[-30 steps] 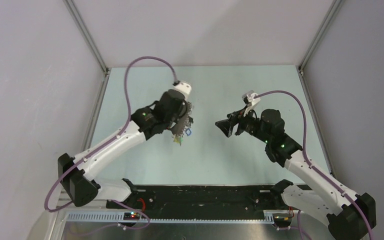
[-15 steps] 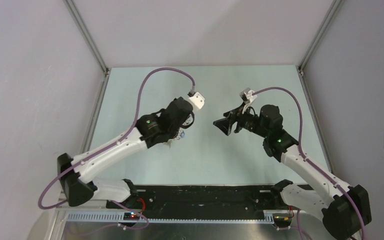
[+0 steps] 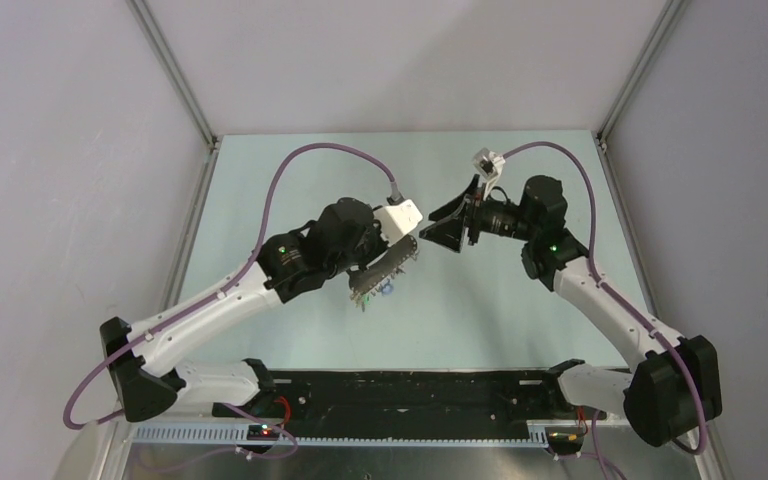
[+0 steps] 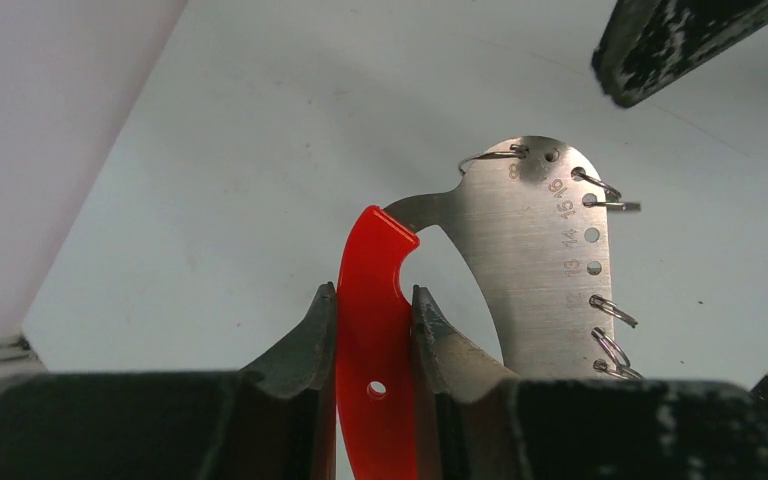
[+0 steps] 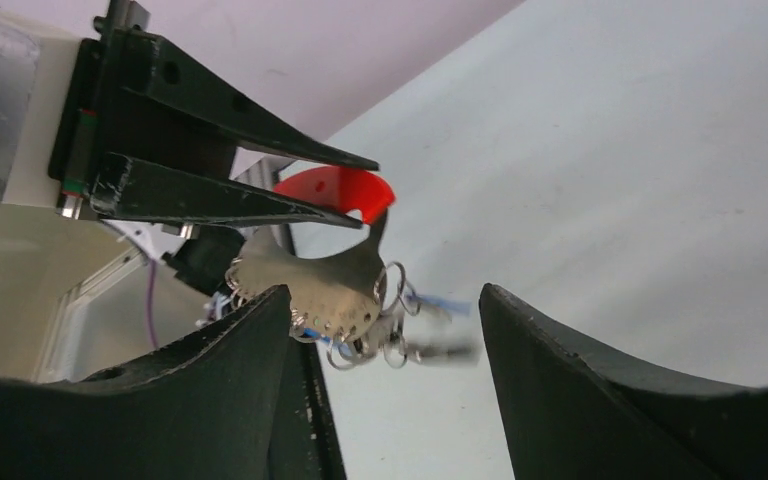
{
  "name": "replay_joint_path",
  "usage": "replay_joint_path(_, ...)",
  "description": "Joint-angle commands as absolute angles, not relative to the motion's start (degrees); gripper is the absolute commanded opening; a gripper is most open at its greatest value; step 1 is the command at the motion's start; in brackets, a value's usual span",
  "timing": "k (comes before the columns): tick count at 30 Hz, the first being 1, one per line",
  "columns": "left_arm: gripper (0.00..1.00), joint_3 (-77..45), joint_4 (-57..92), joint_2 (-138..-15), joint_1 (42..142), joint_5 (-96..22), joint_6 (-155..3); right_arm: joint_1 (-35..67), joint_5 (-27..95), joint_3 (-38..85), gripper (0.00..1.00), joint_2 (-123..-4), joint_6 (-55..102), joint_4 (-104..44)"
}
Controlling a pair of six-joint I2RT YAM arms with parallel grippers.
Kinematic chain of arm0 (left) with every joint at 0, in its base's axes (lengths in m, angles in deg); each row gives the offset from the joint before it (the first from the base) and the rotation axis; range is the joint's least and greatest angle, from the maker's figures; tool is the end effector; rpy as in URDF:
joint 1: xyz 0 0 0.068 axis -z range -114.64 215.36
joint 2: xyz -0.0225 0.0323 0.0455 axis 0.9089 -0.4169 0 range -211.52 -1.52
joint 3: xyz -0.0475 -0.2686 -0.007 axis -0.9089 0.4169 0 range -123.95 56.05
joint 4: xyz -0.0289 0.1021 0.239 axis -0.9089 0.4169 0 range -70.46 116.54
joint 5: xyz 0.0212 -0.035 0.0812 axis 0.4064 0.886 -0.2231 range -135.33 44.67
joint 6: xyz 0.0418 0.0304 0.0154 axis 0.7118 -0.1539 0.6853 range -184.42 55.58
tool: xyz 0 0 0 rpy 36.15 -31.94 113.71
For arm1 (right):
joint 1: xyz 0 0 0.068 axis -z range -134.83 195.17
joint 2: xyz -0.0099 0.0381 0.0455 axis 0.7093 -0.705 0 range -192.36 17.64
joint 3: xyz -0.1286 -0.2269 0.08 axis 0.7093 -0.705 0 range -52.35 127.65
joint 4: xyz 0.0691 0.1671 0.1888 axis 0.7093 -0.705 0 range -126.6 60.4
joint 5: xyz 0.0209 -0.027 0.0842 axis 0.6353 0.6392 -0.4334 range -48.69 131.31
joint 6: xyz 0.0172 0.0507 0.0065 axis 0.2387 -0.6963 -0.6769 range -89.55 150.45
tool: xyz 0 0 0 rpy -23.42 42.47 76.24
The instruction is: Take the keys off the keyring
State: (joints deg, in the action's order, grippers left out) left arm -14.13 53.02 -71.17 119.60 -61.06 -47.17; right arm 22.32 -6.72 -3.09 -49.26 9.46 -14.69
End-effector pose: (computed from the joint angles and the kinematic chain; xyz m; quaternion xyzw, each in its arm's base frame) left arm 0.1619 -0.2081 0.3644 0.4554 0.7445 -0.0361 0.4867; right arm 0.2345 0.1277 0.3346 -0.2916 0.6564 0.5086 0.4748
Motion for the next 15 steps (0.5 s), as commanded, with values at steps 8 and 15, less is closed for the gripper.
replay_joint_path(8, 0.00, -16.1, 49.8, -70.5, 120.4, -52.9, -43.5, 17.9, -16.0, 5.7, 0.66, -57.0, 11.3, -21.2)
replay_joint_path(15, 0.00, -17.6, 48.5, -71.0, 120.6, -55.2, -42.1, 17.2, -18.0, 6.7, 0.62, -60.7, 9.5, -23.0)
